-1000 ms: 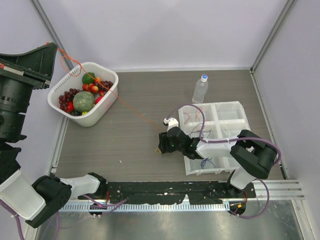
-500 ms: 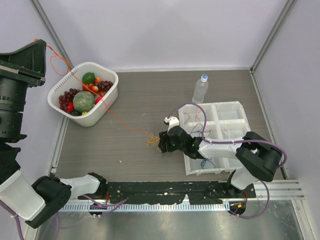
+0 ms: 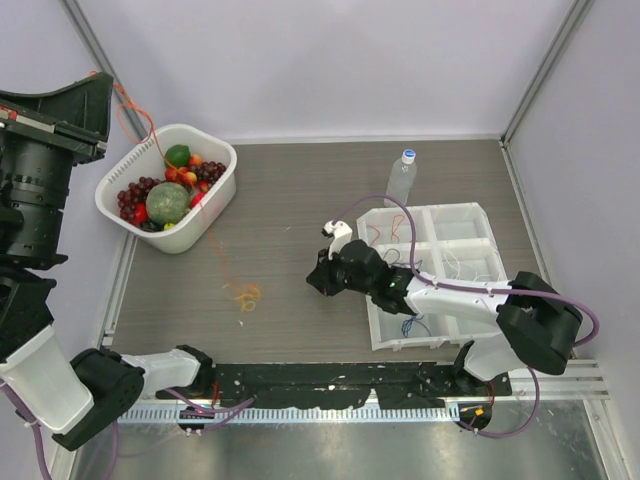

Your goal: Untangle the cables

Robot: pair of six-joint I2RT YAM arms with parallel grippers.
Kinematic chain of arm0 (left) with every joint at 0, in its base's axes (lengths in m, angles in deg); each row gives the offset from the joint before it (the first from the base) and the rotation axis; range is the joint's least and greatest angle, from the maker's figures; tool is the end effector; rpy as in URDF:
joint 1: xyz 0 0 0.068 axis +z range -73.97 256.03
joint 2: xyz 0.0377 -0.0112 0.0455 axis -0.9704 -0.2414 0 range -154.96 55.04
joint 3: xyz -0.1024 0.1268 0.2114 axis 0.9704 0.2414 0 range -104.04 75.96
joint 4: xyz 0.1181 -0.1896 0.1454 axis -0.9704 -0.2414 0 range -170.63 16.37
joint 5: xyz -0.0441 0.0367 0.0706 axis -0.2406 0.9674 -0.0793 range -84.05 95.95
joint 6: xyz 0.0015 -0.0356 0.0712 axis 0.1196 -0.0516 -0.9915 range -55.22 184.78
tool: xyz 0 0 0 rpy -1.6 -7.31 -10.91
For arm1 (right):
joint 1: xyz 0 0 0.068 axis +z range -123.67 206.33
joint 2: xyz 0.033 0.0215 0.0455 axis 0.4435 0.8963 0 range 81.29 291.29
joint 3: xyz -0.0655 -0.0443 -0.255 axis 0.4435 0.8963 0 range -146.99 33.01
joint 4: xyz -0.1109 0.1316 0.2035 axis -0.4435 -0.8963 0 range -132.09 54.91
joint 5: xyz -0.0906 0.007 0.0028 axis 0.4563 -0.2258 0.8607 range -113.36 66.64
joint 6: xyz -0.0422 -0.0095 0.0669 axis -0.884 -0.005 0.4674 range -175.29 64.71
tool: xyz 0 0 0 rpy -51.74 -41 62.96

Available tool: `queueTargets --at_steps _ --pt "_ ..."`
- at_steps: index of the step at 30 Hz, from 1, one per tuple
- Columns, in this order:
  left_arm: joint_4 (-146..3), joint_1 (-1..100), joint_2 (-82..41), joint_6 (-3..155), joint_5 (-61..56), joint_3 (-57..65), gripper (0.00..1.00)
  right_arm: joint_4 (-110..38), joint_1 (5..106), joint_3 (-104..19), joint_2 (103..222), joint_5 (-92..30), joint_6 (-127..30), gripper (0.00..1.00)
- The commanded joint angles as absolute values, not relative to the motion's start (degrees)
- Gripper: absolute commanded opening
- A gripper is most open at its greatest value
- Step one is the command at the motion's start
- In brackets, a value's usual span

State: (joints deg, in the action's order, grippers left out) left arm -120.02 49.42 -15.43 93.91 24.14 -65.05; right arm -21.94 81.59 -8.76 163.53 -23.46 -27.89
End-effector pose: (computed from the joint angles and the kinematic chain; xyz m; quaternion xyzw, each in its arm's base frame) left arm 0.0880 -0.0201 0.6697 -0.1444 0.5336 -0.3115 0.7729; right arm 0.1944 0.2806 0.1869 -0.2061 0.8288 0.3441 0.3901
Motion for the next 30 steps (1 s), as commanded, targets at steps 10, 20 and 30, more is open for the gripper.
queueTargets --at_steps 10,20,30 --pt "-113.7 49.6 -16.5 103.6 21.1 -63.5 0.00 -21.6 81.3 -14.8 164.1 -34.1 -20.1 0.57" --pt "-116.1 49.6 -17.2 108.5 16.4 -58.7 0.00 -26.3 81.3 -21.8 161.5 -31.6 -24.5 0.61" --pt "-117.4 49.6 -16.8 113.5 12.6 -53.2 0.00 -29.5 81.1 -32.8 158.5 -18.3 -37.9 0.63"
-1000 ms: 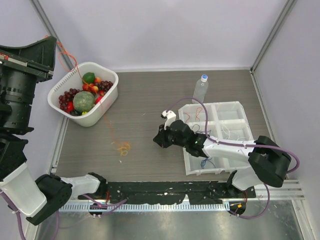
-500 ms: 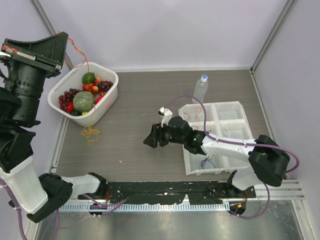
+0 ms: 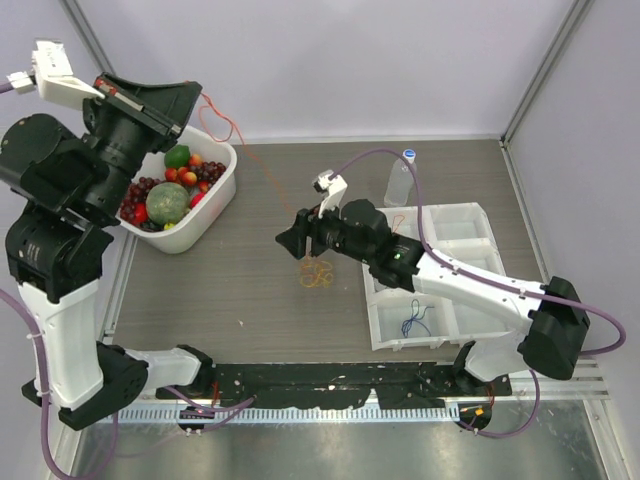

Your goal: Untangle the cables

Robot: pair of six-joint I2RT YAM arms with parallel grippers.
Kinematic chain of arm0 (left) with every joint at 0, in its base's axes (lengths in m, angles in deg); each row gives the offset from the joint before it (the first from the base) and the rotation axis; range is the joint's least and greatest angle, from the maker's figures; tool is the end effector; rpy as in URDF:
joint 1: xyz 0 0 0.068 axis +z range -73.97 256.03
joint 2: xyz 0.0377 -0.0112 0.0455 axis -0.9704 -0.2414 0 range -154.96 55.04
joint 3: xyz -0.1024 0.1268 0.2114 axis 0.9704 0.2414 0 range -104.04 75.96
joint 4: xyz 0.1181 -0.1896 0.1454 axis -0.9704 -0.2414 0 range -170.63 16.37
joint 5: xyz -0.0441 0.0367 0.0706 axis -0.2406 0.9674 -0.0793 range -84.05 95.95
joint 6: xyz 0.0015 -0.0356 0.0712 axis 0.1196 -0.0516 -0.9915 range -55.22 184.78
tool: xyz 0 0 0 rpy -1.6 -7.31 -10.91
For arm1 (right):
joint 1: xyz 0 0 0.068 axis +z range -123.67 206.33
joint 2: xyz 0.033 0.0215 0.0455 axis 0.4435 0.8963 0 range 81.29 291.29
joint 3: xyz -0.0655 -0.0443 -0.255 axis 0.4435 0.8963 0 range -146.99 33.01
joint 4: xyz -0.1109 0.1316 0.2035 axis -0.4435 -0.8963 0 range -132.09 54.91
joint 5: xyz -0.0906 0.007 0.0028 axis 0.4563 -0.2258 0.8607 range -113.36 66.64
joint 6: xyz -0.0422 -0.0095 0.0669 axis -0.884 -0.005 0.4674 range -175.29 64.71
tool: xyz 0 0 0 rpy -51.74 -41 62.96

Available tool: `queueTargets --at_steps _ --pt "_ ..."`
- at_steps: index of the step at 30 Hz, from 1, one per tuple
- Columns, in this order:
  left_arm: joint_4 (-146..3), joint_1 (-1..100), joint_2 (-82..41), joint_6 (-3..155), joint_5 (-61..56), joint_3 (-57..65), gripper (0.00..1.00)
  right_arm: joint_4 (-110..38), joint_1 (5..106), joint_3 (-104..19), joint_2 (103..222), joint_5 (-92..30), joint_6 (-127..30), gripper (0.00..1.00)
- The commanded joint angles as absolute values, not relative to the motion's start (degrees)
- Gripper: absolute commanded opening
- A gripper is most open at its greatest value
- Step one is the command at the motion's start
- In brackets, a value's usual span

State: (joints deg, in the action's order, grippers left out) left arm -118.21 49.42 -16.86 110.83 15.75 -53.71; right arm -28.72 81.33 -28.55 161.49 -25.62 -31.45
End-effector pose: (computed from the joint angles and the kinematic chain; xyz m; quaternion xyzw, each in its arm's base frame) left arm 0.1488 -0.0615 0.6348 -0.1704 0.5987 -0.4198 0.6605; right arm 0.2111 0.3062 0.3143 -0.2211 0.7465 0.4103 0.4749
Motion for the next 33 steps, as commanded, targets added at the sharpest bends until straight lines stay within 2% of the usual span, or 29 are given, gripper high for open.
queueTargets --at_steps 1,6,9,15,20,33 --pt "-117.4 49.6 -16.9 114.0 11.9 -53.1 0.00 -29.5 81.0 -33.1 158.2 -16.4 -38.4 0.63" --pt "-116.7 49.6 -16.9 116.4 9.5 -51.3 0.00 -27.0 80.8 -33.7 158.7 -16.1 -38.6 0.55" --pt "-116.9 49.5 -17.4 116.5 9.1 -52.0 0.00 -28.0 80.8 -34.7 159.6 -15.9 -38.2 0.54" --pt "-117.8 49.6 -18.1 116.6 8.1 -53.2 0.00 -33.9 80.8 -36.6 156.5 -22.4 -36.6 0.59" --pt "-118.4 49.6 -18.2 116.9 7.4 -53.1 0.00 -29.6 80.6 -30.9 152.3 -20.5 -38.1 0.71" --pt "-119.8 49.6 -17.6 119.1 6.2 -53.4 0.00 -26.9 80.6 -40.2 165.5 -21.0 -41.7 0.72"
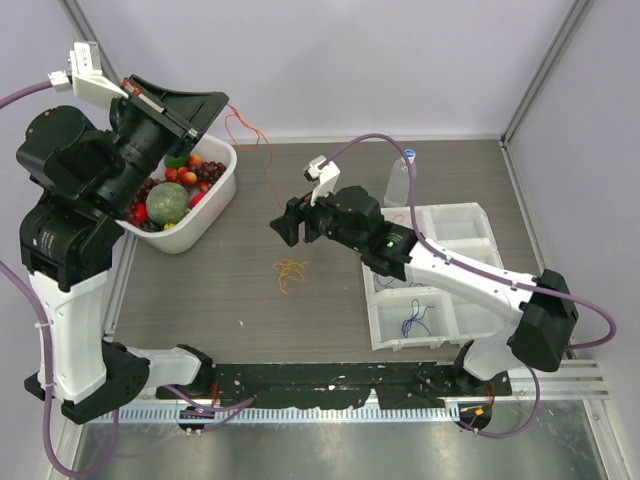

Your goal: Untangle the cables

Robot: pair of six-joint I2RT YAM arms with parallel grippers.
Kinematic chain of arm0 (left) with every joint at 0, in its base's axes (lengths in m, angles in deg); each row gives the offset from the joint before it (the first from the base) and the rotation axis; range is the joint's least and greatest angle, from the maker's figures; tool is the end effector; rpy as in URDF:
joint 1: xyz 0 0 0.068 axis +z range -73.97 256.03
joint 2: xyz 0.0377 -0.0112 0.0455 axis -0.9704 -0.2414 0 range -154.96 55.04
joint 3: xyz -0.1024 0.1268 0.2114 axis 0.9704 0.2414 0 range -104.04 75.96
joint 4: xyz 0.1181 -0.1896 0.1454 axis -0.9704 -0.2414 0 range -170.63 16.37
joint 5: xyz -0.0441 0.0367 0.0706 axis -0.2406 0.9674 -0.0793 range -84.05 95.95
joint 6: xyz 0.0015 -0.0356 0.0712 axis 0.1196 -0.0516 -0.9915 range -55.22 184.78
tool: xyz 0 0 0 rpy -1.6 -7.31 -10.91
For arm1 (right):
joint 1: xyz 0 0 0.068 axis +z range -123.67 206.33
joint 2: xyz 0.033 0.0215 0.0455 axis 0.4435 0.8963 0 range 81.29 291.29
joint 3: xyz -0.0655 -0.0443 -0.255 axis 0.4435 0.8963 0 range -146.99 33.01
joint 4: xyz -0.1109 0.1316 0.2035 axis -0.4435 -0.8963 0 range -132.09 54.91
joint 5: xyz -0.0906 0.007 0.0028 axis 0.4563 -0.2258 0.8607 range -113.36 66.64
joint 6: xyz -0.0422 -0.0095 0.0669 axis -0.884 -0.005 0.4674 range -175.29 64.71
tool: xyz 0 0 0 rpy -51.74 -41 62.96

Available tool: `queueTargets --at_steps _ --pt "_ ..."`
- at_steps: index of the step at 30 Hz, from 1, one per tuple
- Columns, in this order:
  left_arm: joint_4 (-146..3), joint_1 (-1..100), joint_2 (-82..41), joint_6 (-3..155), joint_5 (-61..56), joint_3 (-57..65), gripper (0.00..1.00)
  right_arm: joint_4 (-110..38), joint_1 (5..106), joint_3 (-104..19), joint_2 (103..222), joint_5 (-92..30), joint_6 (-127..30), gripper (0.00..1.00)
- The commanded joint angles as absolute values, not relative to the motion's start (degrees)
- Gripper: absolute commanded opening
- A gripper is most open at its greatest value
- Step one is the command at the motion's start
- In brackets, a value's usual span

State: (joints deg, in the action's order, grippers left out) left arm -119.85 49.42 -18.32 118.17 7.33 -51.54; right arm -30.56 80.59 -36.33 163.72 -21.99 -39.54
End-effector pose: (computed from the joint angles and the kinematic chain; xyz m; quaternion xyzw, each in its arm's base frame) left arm 0.1666 -0.0816 0.6184 -0.1608 0.6366 -0.4788 0.5829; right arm 0.2259 0.3112 0.3498 -0.2426 0.7180 0.3668 0.5395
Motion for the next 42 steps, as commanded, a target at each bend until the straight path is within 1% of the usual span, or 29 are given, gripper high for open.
queueTargets --at_steps 1,4,7,12,15,16,18,19,20,21,22,23,24,25,28,30,32,34,35,36,37,38,40,42 --pt "-119.9 49.5 -17.5 119.2 6.2 -53.5 0.00 -27.0 80.5 -40.5 166.4 -19.6 -41.7 0.72" --pt "-120.3 49.7 -17.0 119.4 6.2 -53.6 0.00 -27.4 80.5 -41.5 167.8 -14.4 -42.1 0.70" --pt "-120.6 49.6 -16.9 119.6 6.2 -53.7 0.00 -25.9 80.5 -41.4 168.6 -13.0 -42.9 0.69" --pt "-120.3 49.6 -17.1 120.2 6.2 -53.8 0.00 -23.0 80.4 -42.0 170.6 -16.8 -43.2 0.68" --pt "-120.8 49.6 -18.1 120.2 6.2 -55.3 0.00 -20.9 80.5 -42.3 171.7 -20.0 -42.4 0.65" --pt "-120.9 49.6 -18.3 120.2 6.2 -55.6 0.00 -20.0 80.6 -42.4 172.3 -20.6 -42.2 0.63" --pt "-120.8 49.6 -18.7 120.2 4.5 -55.8 0.00 -20.2 80.5 -43.5 173.6 -21.0 -41.8 0.52" --pt "-120.8 49.6 -18.8 120.2 4.4 -55.7 0.00 -20.8 80.5 -44.8 173.7 -21.2 -41.6 0.40" --pt "-120.9 49.6 -18.9 120.2 4.4 -55.5 0.00 -21.7 80.6 -45.6 174.0 -21.7 -41.4 0.32" --pt "-120.9 49.6 -19.1 119.9 4.3 -55.2 0.00 -22.2 80.4 -45.9 173.8 -22.0 -40.7 0.14" --pt "-121.0 49.6 -19.3 119.6 4.2 -54.6 0.00 -24.2 80.5 -46.9 173.2 -22.5 -40.4 0.05" --pt "-121.5 49.6 -19.6 119.4 4.2 -54.0 0.00 -25.9 80.6 -47.1 172.6 -22.4 -39.0 0.01" --pt "-122.9 49.7 -20.3 119.0 4.4 -53.8 0.00 -28.0 80.5 -47.1 171.0 -22.5 -36.6 0.01" --pt "-125.0 49.7 -21.0 118.8 5.4 -53.7 0.00 -29.1 80.5 -46.7 169.5 -25.1 -35.7 0.01" --pt "-131.3 49.7 -23.3 117.3 10.2 -51.5 0.00 -33.2 80.5 -43.2 162.2 -28.3 -29.0 0.01" --pt "-133.7 49.8 -24.8 115.8 13.7 -49.2 0.09 -37.9 80.5 -42.0 158.1 -30.0 -25.3 0.01" --pt "-134.1 50.0 -25.7 114.6 15.6 -46.0 0.25 -41.5 80.5 -41.8 155.2 -30.2 -21.9 0.01" --pt "-133.4 50.5 -26.6 114.4 16.7 -42.2 0.56 -43.3 80.2 -41.6 153.1 -29.9 -18.1 0.01" --pt "-133.4 50.8 -27.2 114.4 16.6 -40.4 0.67 -43.6 80.0 -41.5 152.1 -29.8 -17.0 0.01" --pt "-134.2 51.2 -28.2 114.9 16.1 -39.3 0.83 -44.1 79.3 -41.3 151.9 -29.9 -14.2 0.01" --pt "-136.1 51.5 -29.1 115.1 15.2 -38.8 0.89 -44.3 78.8 -41.3 151.8 -30.2 -12.9 0.01" --pt "-137.4 51.6 -30.2 115.2 14.6 -38.5 0.92 -44.4 77.3 -41.3 151.9 -31.7 -10.3 0.01" --pt "-140.4 51.6 -30.6 114.8 14.1 -36.6 0.95 -44.4 74.5 -41.5 152.6 -34.6 -6.8 0.01" --pt "-139.6 51.6 -28.3 112.5 11.3 -31.2 0.96 -44.4 71.7 -42.0 153.8 -37.4 -4.8 0.01"
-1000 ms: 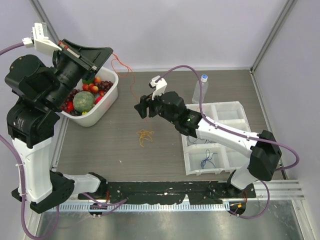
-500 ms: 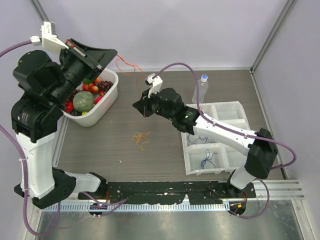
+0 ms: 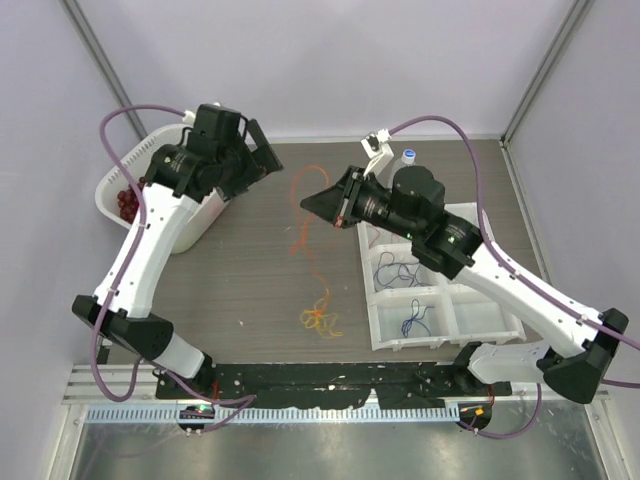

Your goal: Untangle the cables

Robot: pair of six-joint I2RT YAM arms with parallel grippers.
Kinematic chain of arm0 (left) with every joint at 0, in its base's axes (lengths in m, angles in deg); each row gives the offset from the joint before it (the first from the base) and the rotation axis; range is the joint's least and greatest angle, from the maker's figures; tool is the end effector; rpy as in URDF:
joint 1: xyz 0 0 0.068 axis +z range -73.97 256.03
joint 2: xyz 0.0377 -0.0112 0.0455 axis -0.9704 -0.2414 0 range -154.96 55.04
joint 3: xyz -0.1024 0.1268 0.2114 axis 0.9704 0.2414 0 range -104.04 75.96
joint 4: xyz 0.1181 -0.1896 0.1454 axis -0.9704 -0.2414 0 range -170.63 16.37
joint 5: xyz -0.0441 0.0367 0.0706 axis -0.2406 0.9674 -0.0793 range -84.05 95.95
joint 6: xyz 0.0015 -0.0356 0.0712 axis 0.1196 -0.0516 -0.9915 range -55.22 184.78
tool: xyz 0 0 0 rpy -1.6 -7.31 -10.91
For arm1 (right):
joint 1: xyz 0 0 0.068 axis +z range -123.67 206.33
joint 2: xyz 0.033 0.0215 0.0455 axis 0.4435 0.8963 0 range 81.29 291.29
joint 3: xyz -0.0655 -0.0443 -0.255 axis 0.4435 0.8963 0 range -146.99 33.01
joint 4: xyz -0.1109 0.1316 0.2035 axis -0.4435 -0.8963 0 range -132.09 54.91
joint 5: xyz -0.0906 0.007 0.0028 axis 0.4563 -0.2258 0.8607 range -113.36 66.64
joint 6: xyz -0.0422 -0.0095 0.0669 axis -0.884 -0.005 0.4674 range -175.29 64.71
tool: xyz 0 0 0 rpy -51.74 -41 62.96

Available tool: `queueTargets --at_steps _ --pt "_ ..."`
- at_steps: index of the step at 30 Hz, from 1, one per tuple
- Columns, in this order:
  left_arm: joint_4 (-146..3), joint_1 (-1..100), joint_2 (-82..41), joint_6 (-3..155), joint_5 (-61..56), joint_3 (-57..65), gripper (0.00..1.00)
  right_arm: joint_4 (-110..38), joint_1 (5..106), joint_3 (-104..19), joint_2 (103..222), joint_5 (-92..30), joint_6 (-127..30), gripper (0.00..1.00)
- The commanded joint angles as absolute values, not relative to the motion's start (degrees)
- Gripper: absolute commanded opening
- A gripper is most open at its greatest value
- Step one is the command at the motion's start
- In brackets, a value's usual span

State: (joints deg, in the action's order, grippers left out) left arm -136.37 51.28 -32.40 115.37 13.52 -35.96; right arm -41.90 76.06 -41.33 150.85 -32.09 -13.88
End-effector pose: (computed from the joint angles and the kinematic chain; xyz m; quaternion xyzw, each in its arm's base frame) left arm 0.2972 -0.1271 0.4416 -0.2288 0.8686 -0.2191 0.3810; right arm 0.1964 0.2480 0.4310 -0.1048 0.7117 0.5329 0.4456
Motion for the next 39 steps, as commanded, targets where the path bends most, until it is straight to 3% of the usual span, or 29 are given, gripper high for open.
queueTargets --at_steps 1,5,9,11,12,13,19,27,33,39 --pt "-137.8 51.7 -25.8 112.0 9.6 -26.6 0.96 -44.5 69.9 -42.1 154.3 -39.1 -3.6 0.01" --pt "-122.8 51.7 -11.7 113.5 1.1 -6.5 0.93 -44.9 66.5 -42.0 154.9 -40.8 -2.2 0.01" --pt "-109.5 51.2 -1.0 118.9 -11.8 10.0 0.82 -45.0 64.8 -42.3 155.5 -42.5 -1.4 0.01" --pt "-105.4 50.1 2.3 121.6 -14.4 16.5 0.84 -45.0 64.7 -42.7 155.8 -42.9 -1.0 0.01" --pt "-104.2 49.0 3.4 122.3 -14.2 18.5 0.90 -45.0 64.4 -43.0 156.2 -42.9 -0.9 0.01" --pt "-103.3 47.6 4.1 122.5 -13.5 19.9 0.99 -45.0 64.5 -43.6 156.3 -42.9 -0.6 0.01" --pt "-104.1 39.5 5.5 119.4 -2.5 22.3 0.99 -44.2 64.2 -46.4 158.0 -42.1 1.4 0.01" --pt "-94.6 34.9 7.9 114.7 3.7 29.5 0.85 -41.1 64.2 -48.5 158.9 -41.5 7.0 0.01" --pt "-89.3 34.3 8.5 115.8 1.6 32.5 0.61 -40.5 64.1 -49.4 158.3 -40.8 9.1 0.01" --pt "-88.0 34.2 9.6 116.8 0.9 33.2 0.57 -40.5 64.1 -51.7 158.5 -40.1 10.2 0.01"
